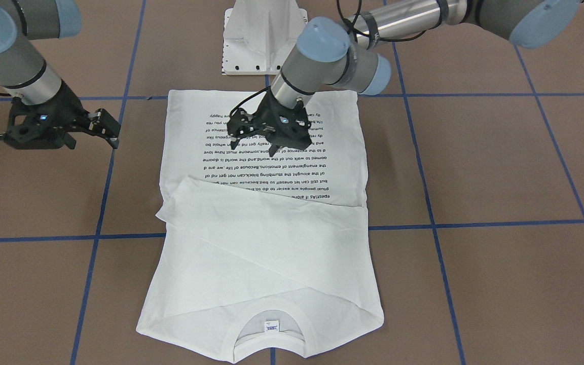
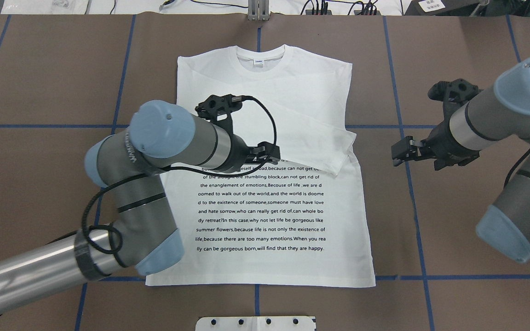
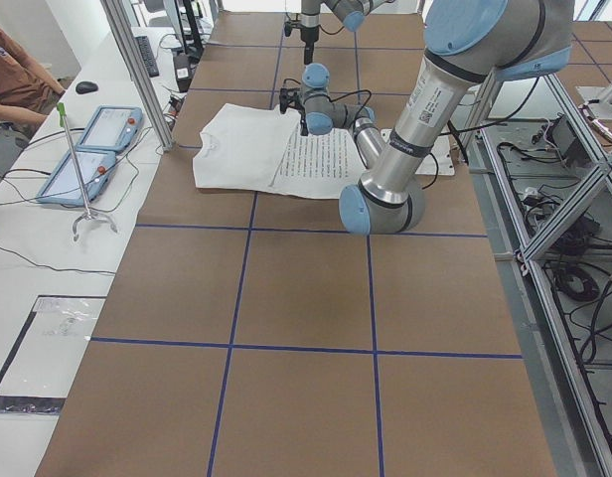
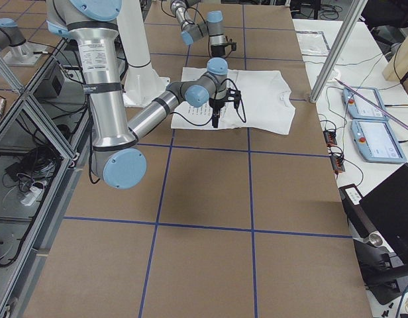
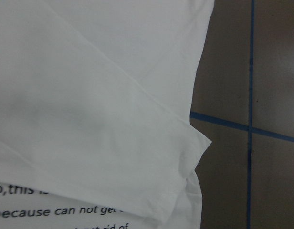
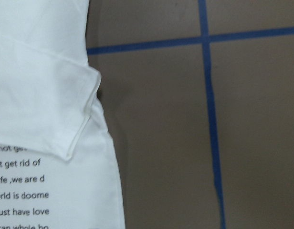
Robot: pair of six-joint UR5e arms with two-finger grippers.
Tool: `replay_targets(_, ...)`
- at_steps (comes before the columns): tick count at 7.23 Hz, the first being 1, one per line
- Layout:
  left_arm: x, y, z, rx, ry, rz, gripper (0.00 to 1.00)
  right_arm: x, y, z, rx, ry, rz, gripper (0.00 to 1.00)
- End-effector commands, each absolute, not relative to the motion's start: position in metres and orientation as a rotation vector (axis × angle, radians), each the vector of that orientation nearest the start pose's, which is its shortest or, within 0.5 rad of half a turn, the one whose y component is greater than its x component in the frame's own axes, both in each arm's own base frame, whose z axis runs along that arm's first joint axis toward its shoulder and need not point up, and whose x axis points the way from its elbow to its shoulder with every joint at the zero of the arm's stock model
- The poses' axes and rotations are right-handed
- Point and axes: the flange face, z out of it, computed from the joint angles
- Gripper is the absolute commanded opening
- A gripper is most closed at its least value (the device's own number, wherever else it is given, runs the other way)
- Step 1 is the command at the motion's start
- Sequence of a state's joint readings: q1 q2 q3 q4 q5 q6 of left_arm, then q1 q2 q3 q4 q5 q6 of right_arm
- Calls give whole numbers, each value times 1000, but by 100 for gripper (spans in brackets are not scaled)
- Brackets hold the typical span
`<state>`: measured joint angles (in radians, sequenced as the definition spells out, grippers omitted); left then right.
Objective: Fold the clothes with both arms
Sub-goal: 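Release the sleeve and pull back the left gripper while the right gripper approaches the hem, then move both grippers along the shirt sides to the bottom hem corners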
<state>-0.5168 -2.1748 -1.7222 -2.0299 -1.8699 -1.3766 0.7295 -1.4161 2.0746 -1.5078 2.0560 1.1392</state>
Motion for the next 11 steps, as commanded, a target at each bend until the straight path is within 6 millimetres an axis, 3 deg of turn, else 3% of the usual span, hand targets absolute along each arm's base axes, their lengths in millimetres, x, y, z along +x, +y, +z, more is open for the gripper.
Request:
replay_targets(1, 434, -374, 256, 206, 1115, -27, 99, -384, -321, 314, 2, -845, 136, 100)
replay_targets(2, 404, -358, 293, 199, 1069, -19, 99, -409, -290, 314, -20, -835, 127, 100)
replay_targets(3, 389, -350, 311, 195, 1043, -16, 99, -433, -257, 322, 10, -802, 141, 100)
replay_targets(5, 389, -349, 313, 193, 1041, -15, 99, -446, -225, 338, 11, -768, 111, 99)
replay_targets(7, 396, -349, 316, 189, 1037, -11, 99, -448, -222, 355, 5, -778, 100, 98)
replay_targets(10, 403, -351, 316, 186, 1036, -10, 99, -457, -222, 364, -10, -759, 97, 95)
replay_targets(11, 402, -351, 315, 187, 1038, -8, 99, -466, -223, 380, -15, -726, 97, 93)
